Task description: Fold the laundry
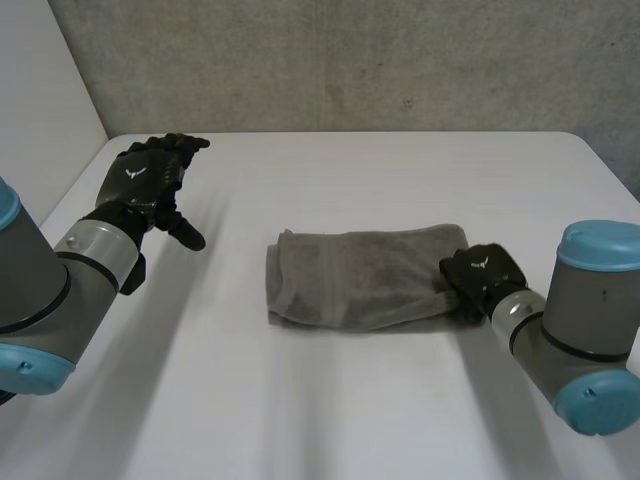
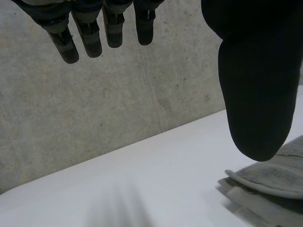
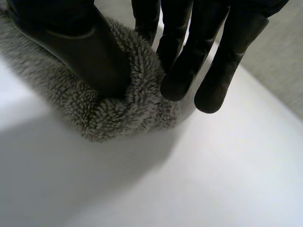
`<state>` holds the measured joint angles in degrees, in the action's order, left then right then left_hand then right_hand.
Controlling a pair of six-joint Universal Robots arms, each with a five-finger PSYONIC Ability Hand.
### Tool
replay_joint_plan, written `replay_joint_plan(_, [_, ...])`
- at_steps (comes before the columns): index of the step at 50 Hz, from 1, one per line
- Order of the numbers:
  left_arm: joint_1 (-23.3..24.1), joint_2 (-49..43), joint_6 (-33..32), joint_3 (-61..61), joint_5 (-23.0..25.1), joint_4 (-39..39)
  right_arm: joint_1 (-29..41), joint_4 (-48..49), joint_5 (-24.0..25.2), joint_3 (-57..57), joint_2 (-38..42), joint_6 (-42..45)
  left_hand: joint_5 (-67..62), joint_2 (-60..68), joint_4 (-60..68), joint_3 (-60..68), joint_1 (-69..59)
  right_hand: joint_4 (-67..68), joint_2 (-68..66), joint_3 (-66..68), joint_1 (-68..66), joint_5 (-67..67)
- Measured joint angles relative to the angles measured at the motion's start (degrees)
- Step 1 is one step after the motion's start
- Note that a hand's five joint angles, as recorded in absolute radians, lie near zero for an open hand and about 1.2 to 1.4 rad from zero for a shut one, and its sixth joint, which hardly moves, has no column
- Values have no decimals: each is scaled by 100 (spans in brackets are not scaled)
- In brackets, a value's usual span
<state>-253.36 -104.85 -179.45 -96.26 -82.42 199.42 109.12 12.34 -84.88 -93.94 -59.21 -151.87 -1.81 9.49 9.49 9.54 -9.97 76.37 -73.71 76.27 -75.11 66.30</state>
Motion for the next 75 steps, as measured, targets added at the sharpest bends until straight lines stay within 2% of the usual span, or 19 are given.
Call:
replay_joint_plan(7, [-8,14,18,-7,-1,-3,289,227,-155,554,-87,658,0,0,0,0,0,40,0,43,-57,15])
replay_joint_plan(13, [-11,31,24,-7,-2,-7,1486,202,-138,1324,26,1259,0,0,0,0,0,40,-35,43,-74,16])
replay_joint_plan(20, [-16,47,25,-7,-2,-7,2821,-64,80,2231,851,2335,0,0,0,0,0,40,-81,43,-75,16])
replay_joint_plan(23, [-18,51,24,-5,-2,-3,3084,-187,220,2419,1171,2787,0,0,0,0,0,21,-81,25,-70,-2])
replay_joint_plan(24, [-19,52,25,-4,-2,-2,3153,-230,273,2462,1277,2937,0,0,0,0,0,-233,120,-228,167,-258])
replay_joint_plan(28, [-17,52,32,-1,-3,-1,3230,-280,359,2477,1416,3101,0,0,0,0,0,-2512,2315,-2521,2431,-2581])
replay_joint_plan(29, [-16,52,37,0,-5,0,3225,-256,378,2425,1381,2988,0,0,0,0,0,-3893,3719,-3907,3943,-4007])
replay_joint_plan(32, [-7,50,48,2,-11,-3,3134,-108,357,2229,1103,2354,0,0,0,0,0,-5982,5753,-6011,5862,-6034])
replay_joint_plan(35, [2,39,58,2,-16,-6,2944,37,296,2020,758,1609,0,0,0,0,0,-6162,5956,-6258,6142,-6246])
replay_joint_plan(36, [15,32,65,6,-17,-7,2749,117,258,1862,498,1046,0,0,0,0,0,-6162,5957,-6258,6174,-6246])
replay_joint_plan(42, [167,-34,222,52,-25,-11,1914,225,200,1389,-221,-802,0,0,0,0,0,-6162,5956,-6258,6183,-6246])
replay_joint_plan(45, [389,-233,510,169,-25,-25,1482,117,238,1254,-374,-1651,0,0,0,0,0,-6162,5956,-6258,6183,-6246])
replay_joint_plan(50, [811,-789,892,486,-27,-84,1135,-238,505,1298,-158,-2402,0,0,0,0,0,-6162,5956,-6258,6183,-6246])
replay_joint_plan(57, [1296,-1772,1024,914,-149,-230,1055,-692,852,1669,586,-2684,0,0,0,0,0,-6162,5956,-6258,6183,-6246])
replay_joint_plan(65, [1438,-2203,971,1070,-404,-307,1077,-1177,878,2121,1074,-2573,0,0,0,0,0,-6162,5956,-6258,6184,-6246])
replay_joint_plan(71, [1458,-1582,835,1148,-462,-447,1004,-1400,785,2241,433,-2514,0,0,0,0,0,-6162,5956,-6258,6184,-6246])
replay_joint_plan(75, [1458,-702,724,1426,-560,-804,850,-1448,606,2245,-533,-2535,0,0,0,0,0,-6162,5956,-6258,6185,-6246])
